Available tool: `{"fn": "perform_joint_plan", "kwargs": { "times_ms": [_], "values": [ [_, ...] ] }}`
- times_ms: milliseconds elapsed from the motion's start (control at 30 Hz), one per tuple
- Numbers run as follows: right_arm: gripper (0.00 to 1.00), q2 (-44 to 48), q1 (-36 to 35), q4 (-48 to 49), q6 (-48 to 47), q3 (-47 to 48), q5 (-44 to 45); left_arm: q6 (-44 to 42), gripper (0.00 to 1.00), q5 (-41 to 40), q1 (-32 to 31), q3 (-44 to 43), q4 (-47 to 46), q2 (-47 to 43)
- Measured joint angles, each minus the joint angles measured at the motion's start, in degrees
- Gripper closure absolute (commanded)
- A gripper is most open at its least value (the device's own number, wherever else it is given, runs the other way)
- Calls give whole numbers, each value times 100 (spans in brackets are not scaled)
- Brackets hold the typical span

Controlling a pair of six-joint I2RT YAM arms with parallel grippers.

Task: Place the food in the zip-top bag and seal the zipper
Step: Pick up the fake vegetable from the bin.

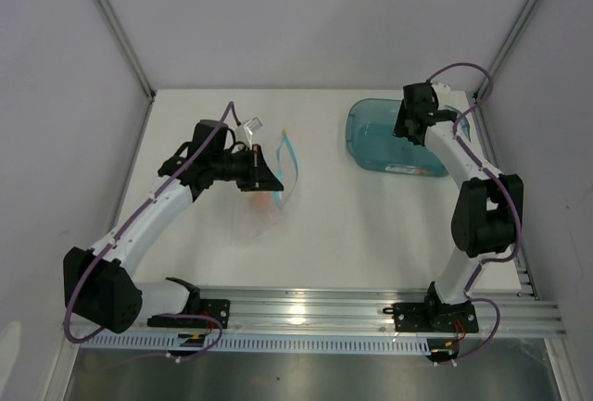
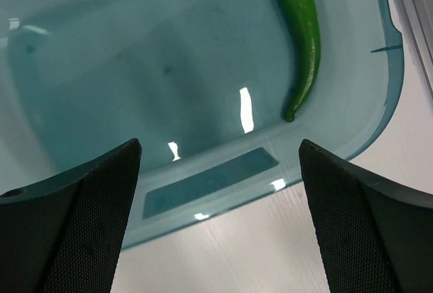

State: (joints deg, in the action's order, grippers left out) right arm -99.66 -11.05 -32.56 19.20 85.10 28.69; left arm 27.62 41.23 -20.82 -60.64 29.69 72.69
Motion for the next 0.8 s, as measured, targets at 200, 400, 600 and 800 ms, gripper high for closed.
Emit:
{"fn": "perform_joint_plan", "kwargs": {
  "times_ms": [200, 400, 600, 800],
  "values": [
    [2, -901, 544, -44, 20, 190, 181, -129, 99, -125, 0, 131, 0, -234],
    [3, -1547, 909, 33, -181, 374, 369, -221, 99, -219, 0, 181, 0, -284],
    [4, -1965, 1034, 190, -505, 597, 448, -262, 99, -306, 0, 186, 2, -293],
    [5, -2151, 1091, 485, -780, 684, 417, -262, 99, -354, 0, 210, 0, -293]
  ]
}}
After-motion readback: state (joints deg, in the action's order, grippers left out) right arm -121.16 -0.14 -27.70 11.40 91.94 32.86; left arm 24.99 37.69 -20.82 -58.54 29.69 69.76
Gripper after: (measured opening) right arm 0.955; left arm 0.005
